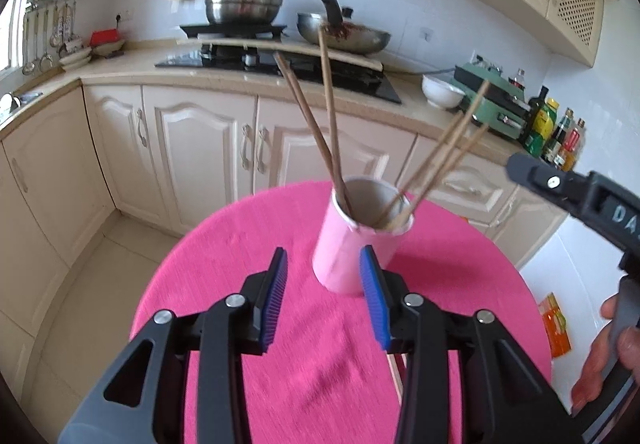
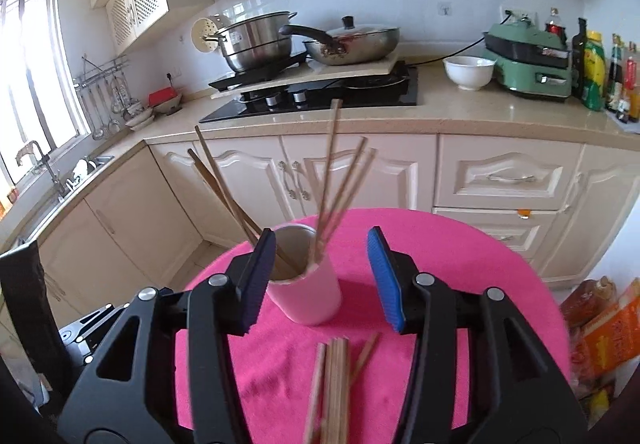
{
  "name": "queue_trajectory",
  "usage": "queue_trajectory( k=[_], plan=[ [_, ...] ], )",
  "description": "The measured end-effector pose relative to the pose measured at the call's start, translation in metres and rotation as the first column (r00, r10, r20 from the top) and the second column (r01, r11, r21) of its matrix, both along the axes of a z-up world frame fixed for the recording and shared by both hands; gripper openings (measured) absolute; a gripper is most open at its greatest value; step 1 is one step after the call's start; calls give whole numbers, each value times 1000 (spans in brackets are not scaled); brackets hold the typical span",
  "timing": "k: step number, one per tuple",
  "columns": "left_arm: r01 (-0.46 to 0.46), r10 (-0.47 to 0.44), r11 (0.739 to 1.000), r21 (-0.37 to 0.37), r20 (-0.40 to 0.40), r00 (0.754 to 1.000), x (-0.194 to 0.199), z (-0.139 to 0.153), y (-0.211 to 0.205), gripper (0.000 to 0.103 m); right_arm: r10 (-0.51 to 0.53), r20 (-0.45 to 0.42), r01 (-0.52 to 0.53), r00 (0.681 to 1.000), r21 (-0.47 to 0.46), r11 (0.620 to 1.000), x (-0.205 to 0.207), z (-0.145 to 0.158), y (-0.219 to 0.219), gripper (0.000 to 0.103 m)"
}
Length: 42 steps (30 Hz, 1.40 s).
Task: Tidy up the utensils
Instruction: 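Move both open grippers back down to the chopstick pile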
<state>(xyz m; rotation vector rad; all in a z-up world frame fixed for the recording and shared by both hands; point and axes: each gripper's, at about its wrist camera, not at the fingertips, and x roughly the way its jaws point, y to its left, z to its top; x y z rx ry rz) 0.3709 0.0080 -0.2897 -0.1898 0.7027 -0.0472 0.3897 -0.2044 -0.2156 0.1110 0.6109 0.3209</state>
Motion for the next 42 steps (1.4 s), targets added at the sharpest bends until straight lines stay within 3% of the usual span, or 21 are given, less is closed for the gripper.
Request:
queue_trajectory(
  k=[5,9,14,17,29,34,36,39,42],
  plan=[
    [58,-60,998,-21,-90,994,-6,-18,-22,38,-42,-58,39,997,-51,998,-18,-18,-24,48],
    [117,-119,993,-25,-206,971,1,-41,-45,38,-86,-139,77,987,-68,995,-31,-43,-42,48],
    [175,-171,984,-25,-388,906,12,-81,-71,38,-114,-230,99,966,-74,992,-42,-72,-57,48],
    [190,-179,982,-18,-436,882,12,-96,-77,38,-121,-261,106,958,-71,992,-48,-83,-63,48],
    [189,-139,981,49,-508,850,30,-115,-91,38,-127,-305,112,944,-68,991,-47,-98,-70,48],
    [194,-147,980,35,-524,839,38,-117,-90,37,-116,-324,100,939,-68,993,-42,-103,-67,48],
    [190,-145,981,33,-526,838,37,-118,-88,30,-110,-334,92,936,-68,993,-40,-106,-64,48],
    [175,-128,984,40,-531,838,38,-118,-84,12,-99,-358,80,929,-68,994,-36,-111,-62,47],
    [147,-123,989,2,-534,837,39,-119,-73,6,-85,-380,64,921,-68,996,-31,-116,-57,47]
  ],
)
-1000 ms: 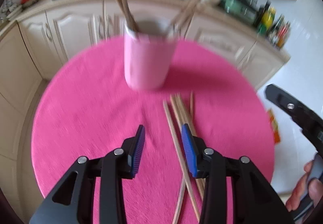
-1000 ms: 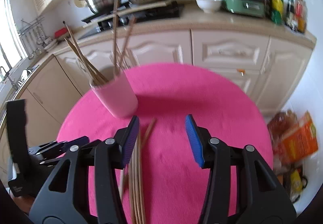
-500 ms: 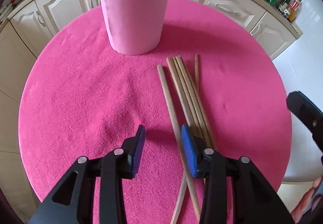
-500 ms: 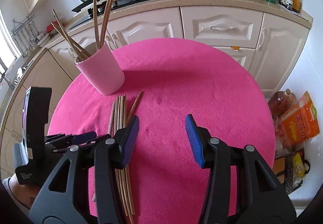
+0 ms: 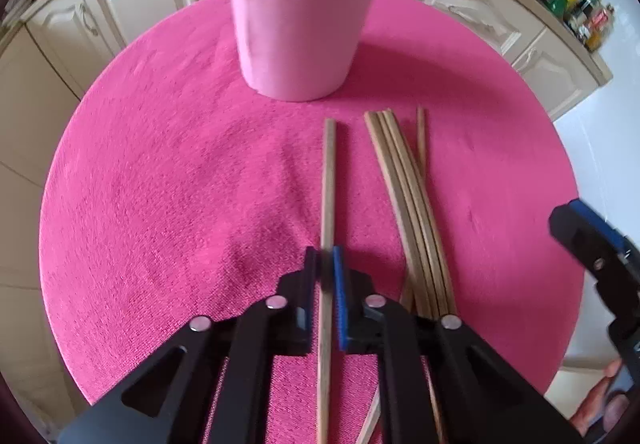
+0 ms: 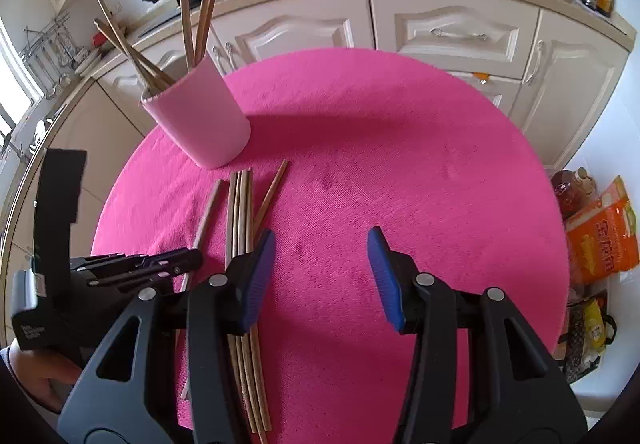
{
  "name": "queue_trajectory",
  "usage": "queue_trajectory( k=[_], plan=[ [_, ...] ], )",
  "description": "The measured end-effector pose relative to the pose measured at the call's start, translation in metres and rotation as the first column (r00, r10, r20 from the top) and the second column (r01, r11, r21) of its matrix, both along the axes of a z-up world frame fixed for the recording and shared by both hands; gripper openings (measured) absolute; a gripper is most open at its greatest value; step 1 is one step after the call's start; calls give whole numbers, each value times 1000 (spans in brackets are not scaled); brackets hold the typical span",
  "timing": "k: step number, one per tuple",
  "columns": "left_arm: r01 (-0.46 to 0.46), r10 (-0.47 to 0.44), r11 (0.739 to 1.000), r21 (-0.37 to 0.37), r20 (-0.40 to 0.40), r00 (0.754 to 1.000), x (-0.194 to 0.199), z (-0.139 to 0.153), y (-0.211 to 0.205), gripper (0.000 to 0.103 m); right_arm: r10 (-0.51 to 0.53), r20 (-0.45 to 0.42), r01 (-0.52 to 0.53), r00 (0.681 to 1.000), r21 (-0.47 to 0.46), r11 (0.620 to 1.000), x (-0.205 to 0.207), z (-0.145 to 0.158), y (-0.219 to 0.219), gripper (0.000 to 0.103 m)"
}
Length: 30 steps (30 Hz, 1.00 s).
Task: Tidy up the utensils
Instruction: 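Move both open grippers back down to the chopstick pile, then close the left gripper on one chopstick from the pile, then close the right gripper on another chopstick while the left gripper holds its chopstick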
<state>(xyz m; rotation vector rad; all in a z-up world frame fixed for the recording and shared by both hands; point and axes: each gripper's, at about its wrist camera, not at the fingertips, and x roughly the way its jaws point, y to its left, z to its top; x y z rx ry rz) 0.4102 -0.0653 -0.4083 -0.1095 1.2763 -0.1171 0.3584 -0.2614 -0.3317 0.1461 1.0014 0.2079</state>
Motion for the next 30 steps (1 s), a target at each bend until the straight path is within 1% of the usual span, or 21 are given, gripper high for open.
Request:
queue_trajectory(
  k=[2,4,9,10,12,14,17,22,25,26,30],
  plan=[
    [-10,10,1000,-18,2,1000,-1,1,5,6,13,-21,-13,1000,2,1000,3,-4,5,47],
    [-18,18,999,-31,21,1000,-2,4,10,6,32,-50,-31,998,10,999,8,-9,10,47],
    [-49,54,996,-80,66,996,-14,21,36,6,86,-111,-84,990,24,996,15,-22,26,47],
    [-52,58,995,-83,69,996,-14,23,39,6,97,-119,-95,988,21,995,17,-23,29,45],
    [-60,67,994,-88,80,995,-14,26,44,6,123,-142,-121,982,23,992,20,-27,37,36],
    [-67,76,993,-96,85,993,-18,30,53,6,136,-161,-136,978,11,991,22,-31,42,35],
    [-71,80,992,-102,94,992,-21,33,55,6,151,-182,-154,972,-4,988,24,-36,50,35],
    [-76,87,990,-115,93,992,-22,33,62,6,152,-190,-159,970,-23,987,25,-37,54,34],
    [-76,88,990,-119,94,992,-23,32,66,6,135,-201,-146,970,-44,988,26,-38,56,34],
    [-76,87,990,-118,96,992,-19,30,60,6,133,-206,-144,969,-40,989,25,-38,56,34],
    [-69,81,991,-119,98,992,-15,31,56,6,136,-219,-148,966,-44,988,25,-39,59,34]
  ],
)
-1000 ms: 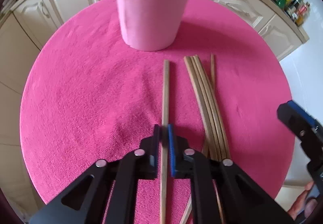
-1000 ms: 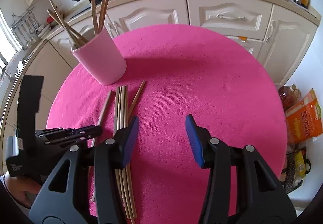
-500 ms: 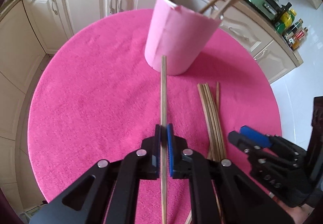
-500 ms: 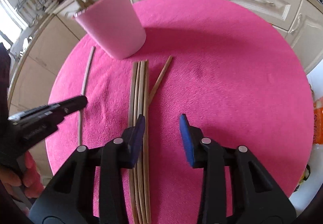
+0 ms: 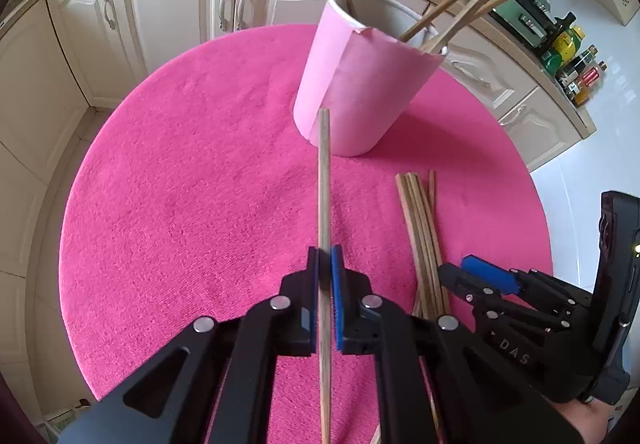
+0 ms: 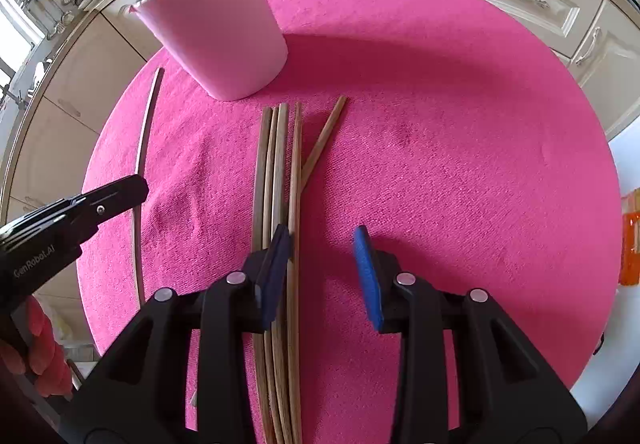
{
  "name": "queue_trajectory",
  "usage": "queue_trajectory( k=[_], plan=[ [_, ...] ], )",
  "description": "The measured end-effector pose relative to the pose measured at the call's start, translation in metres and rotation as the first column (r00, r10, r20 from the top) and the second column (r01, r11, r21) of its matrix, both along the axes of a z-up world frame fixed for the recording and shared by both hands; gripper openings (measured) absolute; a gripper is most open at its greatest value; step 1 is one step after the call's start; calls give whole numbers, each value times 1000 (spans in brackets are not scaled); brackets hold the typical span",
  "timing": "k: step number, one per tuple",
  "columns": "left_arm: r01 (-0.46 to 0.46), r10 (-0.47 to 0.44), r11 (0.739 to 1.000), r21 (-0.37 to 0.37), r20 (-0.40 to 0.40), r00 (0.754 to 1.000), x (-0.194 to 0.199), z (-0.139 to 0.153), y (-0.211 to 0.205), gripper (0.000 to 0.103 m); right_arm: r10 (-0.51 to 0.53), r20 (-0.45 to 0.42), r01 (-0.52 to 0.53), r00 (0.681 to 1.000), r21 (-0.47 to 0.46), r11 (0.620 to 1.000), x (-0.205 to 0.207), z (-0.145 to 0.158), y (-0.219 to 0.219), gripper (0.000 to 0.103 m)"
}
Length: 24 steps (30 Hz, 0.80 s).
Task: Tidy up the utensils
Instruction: 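Close the right gripper on another chopstick while the left gripper holds its chopstick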
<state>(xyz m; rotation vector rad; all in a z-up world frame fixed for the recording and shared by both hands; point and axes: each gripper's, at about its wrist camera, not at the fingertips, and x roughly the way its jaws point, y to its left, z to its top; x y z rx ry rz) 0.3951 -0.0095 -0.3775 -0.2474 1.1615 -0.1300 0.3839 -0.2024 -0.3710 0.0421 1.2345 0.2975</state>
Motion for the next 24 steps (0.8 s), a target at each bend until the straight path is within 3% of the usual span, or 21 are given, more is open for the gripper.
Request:
queue_trajectory(
  k=[7,12,14,24],
  plan=[
    [18,-18,1000,5,9,1000,4,3,-7,6,13,-18,-14,1000,-38,999,-1,-3,8,31],
    [22,-22,1000,9,14,1000,2,5,-8,6,14,-26,-15,1000,-56,998,2,-4,7,20],
    [23,-24,1000,10,17,1000,2,6,-9,6,9,-29,-11,1000,-57,998,6,-5,4,14],
    [25,-26,1000,16,25,999,-1,11,-7,6,-20,-43,19,999,-17,1000,11,-6,-7,8]
  ],
)
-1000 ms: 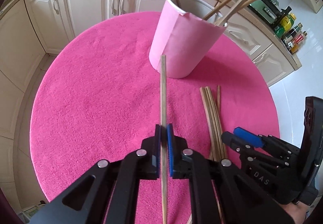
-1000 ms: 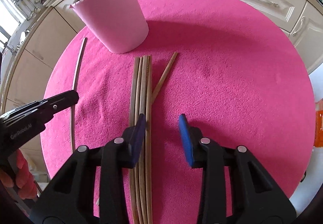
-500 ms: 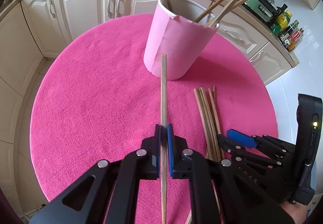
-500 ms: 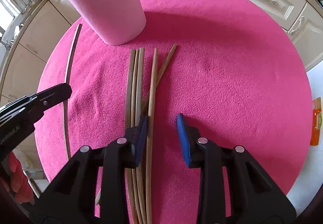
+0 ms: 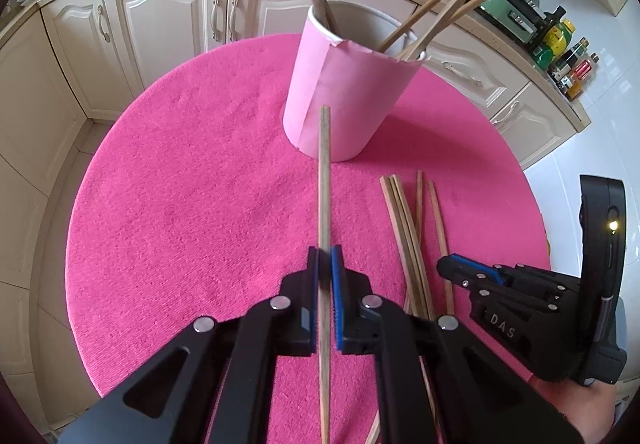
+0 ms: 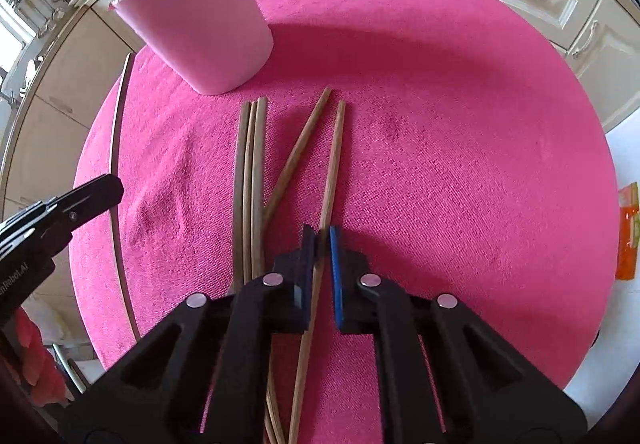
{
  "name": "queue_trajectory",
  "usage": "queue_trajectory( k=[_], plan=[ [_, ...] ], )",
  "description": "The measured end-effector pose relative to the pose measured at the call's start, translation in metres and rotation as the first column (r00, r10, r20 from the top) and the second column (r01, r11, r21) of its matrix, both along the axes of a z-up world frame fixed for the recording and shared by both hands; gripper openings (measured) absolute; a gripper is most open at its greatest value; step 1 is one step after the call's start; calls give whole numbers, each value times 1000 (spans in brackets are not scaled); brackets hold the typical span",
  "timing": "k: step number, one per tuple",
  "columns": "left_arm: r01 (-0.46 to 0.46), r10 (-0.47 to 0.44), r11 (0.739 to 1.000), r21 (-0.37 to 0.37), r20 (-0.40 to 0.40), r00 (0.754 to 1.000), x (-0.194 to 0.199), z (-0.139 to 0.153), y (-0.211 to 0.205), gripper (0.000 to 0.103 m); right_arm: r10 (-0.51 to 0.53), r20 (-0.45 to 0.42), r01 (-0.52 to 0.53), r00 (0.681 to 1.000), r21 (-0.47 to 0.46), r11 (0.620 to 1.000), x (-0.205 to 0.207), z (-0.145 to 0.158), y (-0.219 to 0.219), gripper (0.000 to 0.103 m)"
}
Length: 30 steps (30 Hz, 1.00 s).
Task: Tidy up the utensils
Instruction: 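Close the right gripper on another chopstick while the left gripper holds its chopstick, then lift both held chopsticks upright and carry them over the pink cup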
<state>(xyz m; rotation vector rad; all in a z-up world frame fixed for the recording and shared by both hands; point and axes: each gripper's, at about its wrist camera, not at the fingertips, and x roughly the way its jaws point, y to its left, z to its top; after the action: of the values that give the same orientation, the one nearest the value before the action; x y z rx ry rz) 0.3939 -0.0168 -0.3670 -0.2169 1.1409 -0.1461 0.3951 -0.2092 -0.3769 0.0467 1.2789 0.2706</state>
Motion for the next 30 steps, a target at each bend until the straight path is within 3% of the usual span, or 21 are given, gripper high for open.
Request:
queue_trajectory(
  k=[13,22,30],
  plan=[
    [9,-9,1000,-6,29,1000,-6,11,0,6,-68,19,66,997,117,991,-1,12,-24,6],
    [57,-50,997,-50,125,991,-13,39,-6,6,-116,97,92,988,223,971,-8,49,-36,6],
    [107,-86,991,-80,233,969,-11,75,-16,6,-125,177,71,976,282,957,-7,87,-36,6]
  ],
)
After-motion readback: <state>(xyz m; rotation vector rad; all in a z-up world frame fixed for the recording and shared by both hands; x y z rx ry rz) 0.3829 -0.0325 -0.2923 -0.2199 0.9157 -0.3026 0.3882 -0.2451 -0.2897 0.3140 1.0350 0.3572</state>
